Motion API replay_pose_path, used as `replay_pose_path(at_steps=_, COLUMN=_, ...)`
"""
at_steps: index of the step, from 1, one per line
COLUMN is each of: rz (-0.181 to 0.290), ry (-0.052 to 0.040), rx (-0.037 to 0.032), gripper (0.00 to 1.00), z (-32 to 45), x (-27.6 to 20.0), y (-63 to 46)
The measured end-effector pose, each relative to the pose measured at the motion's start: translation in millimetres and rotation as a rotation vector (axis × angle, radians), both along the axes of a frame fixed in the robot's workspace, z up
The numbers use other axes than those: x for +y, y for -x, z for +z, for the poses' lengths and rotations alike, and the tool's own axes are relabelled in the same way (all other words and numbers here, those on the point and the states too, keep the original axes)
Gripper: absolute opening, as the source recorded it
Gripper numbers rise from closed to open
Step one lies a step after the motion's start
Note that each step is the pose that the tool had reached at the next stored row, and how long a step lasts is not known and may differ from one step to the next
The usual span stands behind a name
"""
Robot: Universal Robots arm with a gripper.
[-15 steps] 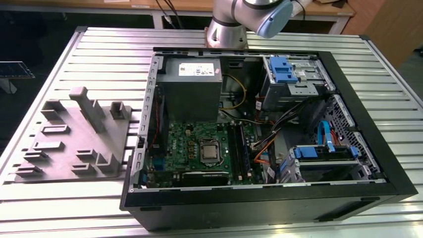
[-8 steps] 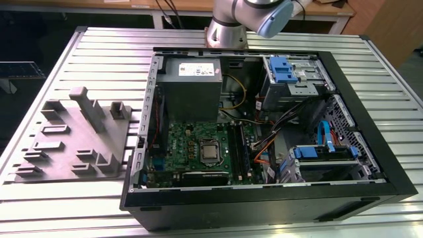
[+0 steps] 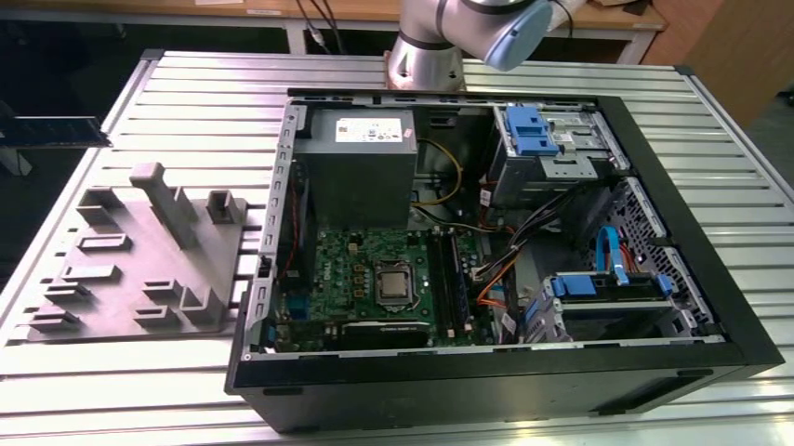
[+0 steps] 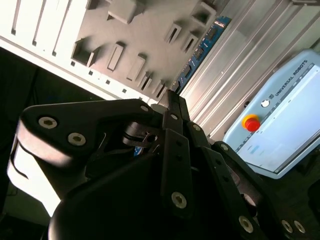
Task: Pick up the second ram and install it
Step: 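Pick up the second ram and move it above second insertion slot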
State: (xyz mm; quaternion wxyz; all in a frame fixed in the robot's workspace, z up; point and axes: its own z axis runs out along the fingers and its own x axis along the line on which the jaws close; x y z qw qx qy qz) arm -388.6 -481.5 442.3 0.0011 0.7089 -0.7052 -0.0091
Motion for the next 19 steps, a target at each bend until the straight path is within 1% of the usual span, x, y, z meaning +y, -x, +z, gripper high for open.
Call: replay_pose_path(at_steps=19, rz=0.0, ry=0.0, rx=0.0, gripper=0.11, z=-0.8, x=0.0, y=-65.5)
